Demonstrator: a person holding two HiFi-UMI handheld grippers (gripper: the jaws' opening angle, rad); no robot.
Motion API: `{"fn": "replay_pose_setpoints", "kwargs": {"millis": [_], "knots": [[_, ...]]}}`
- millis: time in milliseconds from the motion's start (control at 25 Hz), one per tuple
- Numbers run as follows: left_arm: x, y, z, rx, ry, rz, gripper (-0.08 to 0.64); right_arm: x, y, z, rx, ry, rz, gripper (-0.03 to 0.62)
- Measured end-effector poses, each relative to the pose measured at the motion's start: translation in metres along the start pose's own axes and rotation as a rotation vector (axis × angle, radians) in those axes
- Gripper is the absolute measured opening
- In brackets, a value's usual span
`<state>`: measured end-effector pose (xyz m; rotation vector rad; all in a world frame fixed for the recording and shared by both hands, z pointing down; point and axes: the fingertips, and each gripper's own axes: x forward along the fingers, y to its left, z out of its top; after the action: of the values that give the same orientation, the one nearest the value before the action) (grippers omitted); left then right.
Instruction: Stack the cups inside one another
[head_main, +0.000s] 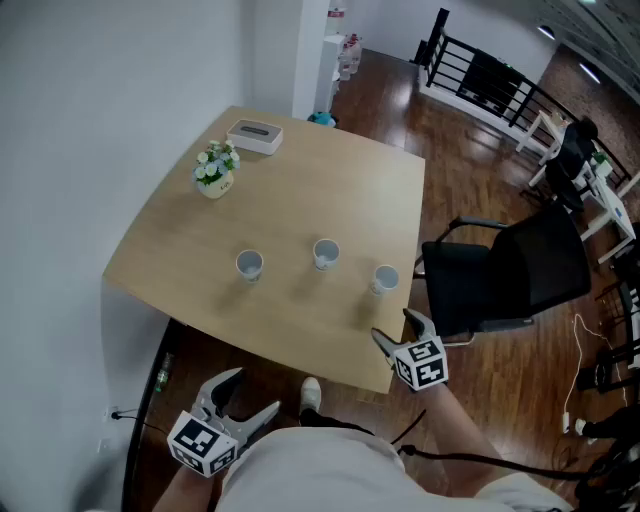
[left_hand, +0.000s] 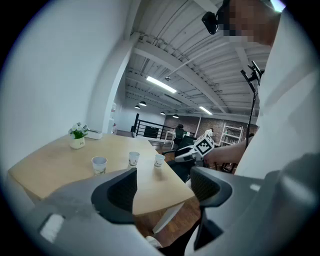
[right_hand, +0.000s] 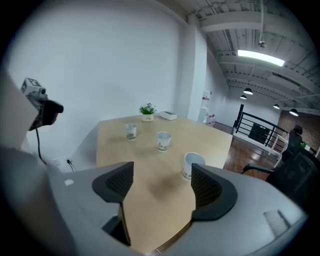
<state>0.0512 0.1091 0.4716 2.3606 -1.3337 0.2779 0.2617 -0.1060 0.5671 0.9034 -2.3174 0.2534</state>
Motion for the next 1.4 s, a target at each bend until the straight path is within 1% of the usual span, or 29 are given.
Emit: {"fn": "replay_pose_setpoints", "kwargs": {"millis": [120,200,280,400,520,600,640,760,880,1080,1240,1400], "knots": [[0.04,0.017,0.029,0.025,-0.012,-0.008,0.351,0.048,-0.058,0.011,0.004,0.026,-0.05,0.368],[0.06,0.026,0.043,0.032,-0.016,-0.005,0.351,0.077,-0.088,0.013,0.016,0.049,-0.067,0.392],[0.073,0.035,0.052,0.022,-0.018,0.003,0.35,0.104,-0.106,0.01,0.035,0.081,-0.071,0.411],[0.08,0.047,0.065,0.01,-0.007,0.003,0.35,0.135,-0.119,0.003,0.071,0.121,-0.078,0.414],[0.084,0.061,0.069,0.011,0.01,-0.01,0.35,0.156,-0.121,-0.005,0.099,0.158,-0.082,0.414],[0.087,0.071,0.074,0.024,0.025,-0.024,0.35,0.164,-0.125,-0.009,0.116,0.173,-0.099,0.409],[0.087,0.075,0.077,0.036,0.033,-0.033,0.35,0.163,-0.127,-0.008,0.124,0.173,-0.112,0.376],[0.083,0.09,0.085,0.058,0.042,-0.067,0.35,0.152,-0.125,0.004,0.149,0.15,-0.142,0.371],[0.077,0.107,0.088,0.066,0.047,-0.105,0.35,0.135,-0.116,0.027,0.169,0.118,-0.155,0.368],[0.071,0.133,0.089,0.095,0.039,-0.175,0.35,0.121,-0.089,0.082,0.158,0.054,-0.145,0.368],[0.067,0.154,0.091,0.093,0.022,-0.2,0.35,0.132,-0.068,0.122,0.154,-0.002,-0.127,0.367],[0.06,0.176,0.091,0.096,0.003,-0.217,0.35,0.156,-0.05,0.15,0.145,-0.027,-0.11,0.367]]}}
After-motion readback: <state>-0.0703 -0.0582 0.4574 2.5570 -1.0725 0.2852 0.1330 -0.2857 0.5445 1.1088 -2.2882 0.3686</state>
